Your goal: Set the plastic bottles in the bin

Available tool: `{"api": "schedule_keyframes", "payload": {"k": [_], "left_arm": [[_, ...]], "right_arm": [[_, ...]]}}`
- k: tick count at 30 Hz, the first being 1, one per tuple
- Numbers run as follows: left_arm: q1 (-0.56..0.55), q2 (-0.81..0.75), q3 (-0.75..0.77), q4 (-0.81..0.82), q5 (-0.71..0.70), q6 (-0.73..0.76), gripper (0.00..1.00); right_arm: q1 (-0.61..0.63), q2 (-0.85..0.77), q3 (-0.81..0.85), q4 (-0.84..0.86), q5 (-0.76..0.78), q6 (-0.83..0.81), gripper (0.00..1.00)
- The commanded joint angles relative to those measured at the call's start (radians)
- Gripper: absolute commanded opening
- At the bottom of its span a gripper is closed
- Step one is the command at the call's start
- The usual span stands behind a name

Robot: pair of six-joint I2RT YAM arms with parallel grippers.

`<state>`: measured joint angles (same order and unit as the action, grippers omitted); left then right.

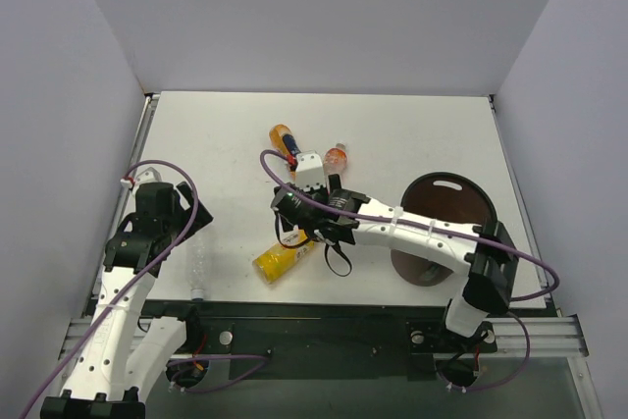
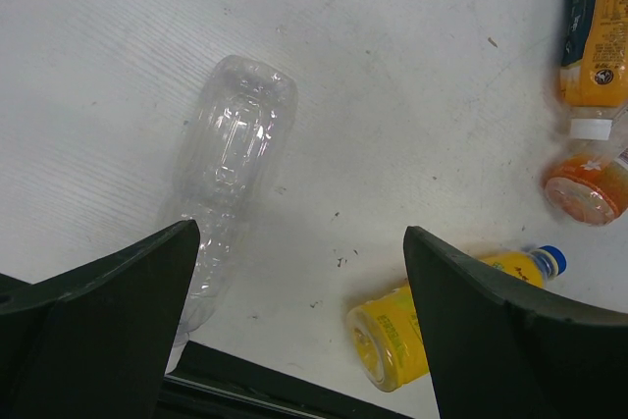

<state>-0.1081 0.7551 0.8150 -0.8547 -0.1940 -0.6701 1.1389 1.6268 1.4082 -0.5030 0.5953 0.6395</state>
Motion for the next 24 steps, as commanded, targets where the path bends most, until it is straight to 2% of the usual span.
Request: {"api": "schedule_keyframes", "payload": {"k": [1,5,15,19,24], "left_arm": [[-0.005,-0.011,0.004,0.037,-0.002,-0.005,0.97],[-0.008,-0.013,0.006,0.036,-0.004,-0.005,0.97],[-0.022,-0.022,0.007,0.031,-0.013,-0.011,0.97],[-0.028,-0.028,0.006,0.028,-0.021,-0.014,0.97],[-0.041,-0.026,0.007,0.026,-0.033,-0.017,0.97]], "right_arm": [[-0.037,0.068,0.021,0.017,-0.1,0.168,0.85],[-0.106,0.123,-0.056,0.096,-0.264,0.331,0.85],[-0.103,0.22,-0.186,0.271,-0.471,0.569,0.86],[-0.102,0.278,-0.164,0.259,-0.503,0.589,0.86],[-0.093,0.288,-0.147,0.261,-0.497,0.572,0.79]]}}
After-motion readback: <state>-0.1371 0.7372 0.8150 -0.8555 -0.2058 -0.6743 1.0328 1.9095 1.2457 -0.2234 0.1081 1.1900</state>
